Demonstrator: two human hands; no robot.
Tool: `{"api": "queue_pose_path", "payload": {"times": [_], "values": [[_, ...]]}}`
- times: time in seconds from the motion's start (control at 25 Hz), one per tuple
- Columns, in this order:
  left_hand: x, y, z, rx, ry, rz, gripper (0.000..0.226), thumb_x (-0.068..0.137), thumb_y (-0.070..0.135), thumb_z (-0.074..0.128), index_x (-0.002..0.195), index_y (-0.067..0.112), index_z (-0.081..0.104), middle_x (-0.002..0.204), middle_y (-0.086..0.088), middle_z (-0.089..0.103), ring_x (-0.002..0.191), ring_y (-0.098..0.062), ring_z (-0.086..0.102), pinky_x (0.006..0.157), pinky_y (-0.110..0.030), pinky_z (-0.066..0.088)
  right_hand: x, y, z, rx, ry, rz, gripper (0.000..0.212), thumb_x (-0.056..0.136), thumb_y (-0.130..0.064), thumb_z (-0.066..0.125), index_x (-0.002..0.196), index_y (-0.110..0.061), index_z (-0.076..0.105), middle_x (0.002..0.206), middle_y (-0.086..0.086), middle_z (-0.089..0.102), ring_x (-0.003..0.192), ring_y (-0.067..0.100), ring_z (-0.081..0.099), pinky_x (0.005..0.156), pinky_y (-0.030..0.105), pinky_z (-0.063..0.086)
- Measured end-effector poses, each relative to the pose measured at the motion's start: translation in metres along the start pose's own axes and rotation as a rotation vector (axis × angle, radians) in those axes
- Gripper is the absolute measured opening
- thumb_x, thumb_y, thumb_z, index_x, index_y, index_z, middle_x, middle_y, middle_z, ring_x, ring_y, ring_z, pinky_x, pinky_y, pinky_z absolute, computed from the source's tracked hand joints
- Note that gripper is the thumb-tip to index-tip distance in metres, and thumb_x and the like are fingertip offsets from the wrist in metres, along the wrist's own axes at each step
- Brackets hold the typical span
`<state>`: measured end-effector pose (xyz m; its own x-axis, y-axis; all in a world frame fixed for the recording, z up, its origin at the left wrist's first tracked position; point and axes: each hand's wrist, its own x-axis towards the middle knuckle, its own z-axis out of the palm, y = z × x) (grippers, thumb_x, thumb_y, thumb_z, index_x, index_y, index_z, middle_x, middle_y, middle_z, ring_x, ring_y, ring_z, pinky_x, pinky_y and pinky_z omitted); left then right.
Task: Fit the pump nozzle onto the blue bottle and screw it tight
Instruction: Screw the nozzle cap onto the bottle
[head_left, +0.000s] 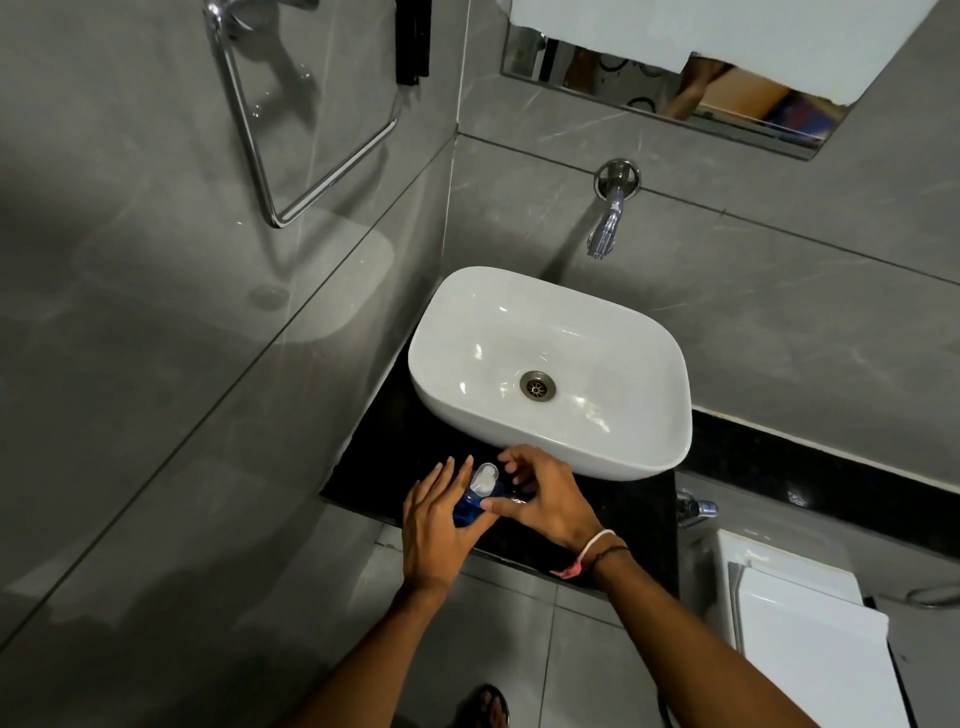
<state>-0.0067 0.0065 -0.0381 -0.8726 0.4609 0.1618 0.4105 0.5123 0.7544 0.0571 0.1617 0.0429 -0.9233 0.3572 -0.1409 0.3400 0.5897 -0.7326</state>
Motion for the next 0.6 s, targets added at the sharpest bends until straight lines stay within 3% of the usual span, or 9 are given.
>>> {"api": "queue_pose_path", "payload": {"times": [0.08,0.16,0.2,0.24,0.36,0.44,0.52,0.6], "values": [[-0.0009,-0.0003,0.0,0.005,-0.009,0.0,0.076,0.074,0.048,0.078,0.141,0.022,0.051,0.145,-0.004,0.055,0.141,-0.019,0.041,0.114,-0.051,0.035,0.0007,-0.0004,0.0037,0.025,-0.033,-0.049,0.052,0.074,-0.027,0.09,0.122,-0.017,0.069,0.117,0.002,0.067,0.102,0.015,0.065,0.089,0.021,0.053],[-0.0013,-0.0014,0.0006,-0.004,-0.006,-0.001,0.076,0.073,0.049,0.078,0.139,0.022,0.053,0.144,-0.004,0.056,0.14,-0.019,0.041,0.114,-0.05,0.035,0.0026,-0.0023,0.0063,0.027,0.018,-0.027,0.034,0.072,-0.028,0.091,0.096,-0.01,0.075,0.107,0.005,0.071,0.096,0.016,0.067,0.085,0.026,0.056],[-0.001,-0.0018,0.0007,-0.007,-0.003,-0.004,0.075,0.073,0.05,0.078,0.138,0.022,0.054,0.144,-0.005,0.056,0.14,-0.019,0.041,0.114,-0.049,0.035,0.0041,-0.002,0.0059,0.023,0.062,0.0,0.035,0.069,-0.031,0.093,0.087,-0.009,0.073,0.101,0.005,0.071,0.092,0.016,0.068,0.083,0.029,0.058],[-0.0003,-0.002,0.0007,-0.002,-0.006,-0.005,0.075,0.073,0.051,0.078,0.138,0.021,0.055,0.144,-0.005,0.056,0.14,-0.019,0.041,0.113,-0.05,0.036,0.0054,-0.002,0.0049,0.028,0.079,0.019,0.039,0.067,-0.033,0.094,0.089,-0.01,0.072,0.1,0.004,0.07,0.092,0.016,0.068,0.082,0.028,0.059],[-0.0002,-0.0027,0.002,0.026,-0.005,0.009,0.074,0.073,0.049,0.079,0.138,0.021,0.055,0.144,-0.004,0.056,0.14,-0.019,0.042,0.112,-0.051,0.037,0.004,-0.0015,0.0064,0.076,-0.007,-0.031,0.055,0.072,-0.024,0.092,0.121,-0.015,0.069,0.117,0.004,0.065,0.105,0.017,0.065,0.094,0.025,0.057],[-0.0005,-0.0033,0.0017,0.036,-0.001,0.013,0.076,0.073,0.049,0.079,0.138,0.021,0.054,0.144,-0.005,0.056,0.139,-0.021,0.043,0.112,-0.051,0.037,0.0043,-0.002,0.0108,0.054,0.016,-0.054,0.04,0.075,-0.019,0.09,0.11,-0.008,0.072,0.111,0.008,0.069,0.102,0.02,0.068,0.095,0.034,0.058],[-0.0008,-0.0034,0.0016,0.038,0.01,0.028,0.076,0.072,0.049,0.08,0.138,0.019,0.055,0.145,-0.008,0.054,0.139,-0.024,0.043,0.113,-0.05,0.037,0.0045,-0.0015,0.0113,0.041,0.104,-0.009,0.036,0.072,-0.023,0.092,0.098,-0.009,0.072,0.1,0.006,0.073,0.094,0.018,0.07,0.089,0.033,0.06],[0.0001,-0.004,0.0022,0.029,0.013,0.043,0.076,0.072,0.045,0.082,0.137,0.016,0.056,0.148,-0.012,0.051,0.14,-0.028,0.042,0.113,-0.052,0.037,0.0037,-0.0006,0.0096,0.054,0.081,-0.022,0.046,0.072,-0.025,0.092,0.111,-0.014,0.071,0.106,0.004,0.071,0.099,0.015,0.068,0.091,0.026,0.058]]}}
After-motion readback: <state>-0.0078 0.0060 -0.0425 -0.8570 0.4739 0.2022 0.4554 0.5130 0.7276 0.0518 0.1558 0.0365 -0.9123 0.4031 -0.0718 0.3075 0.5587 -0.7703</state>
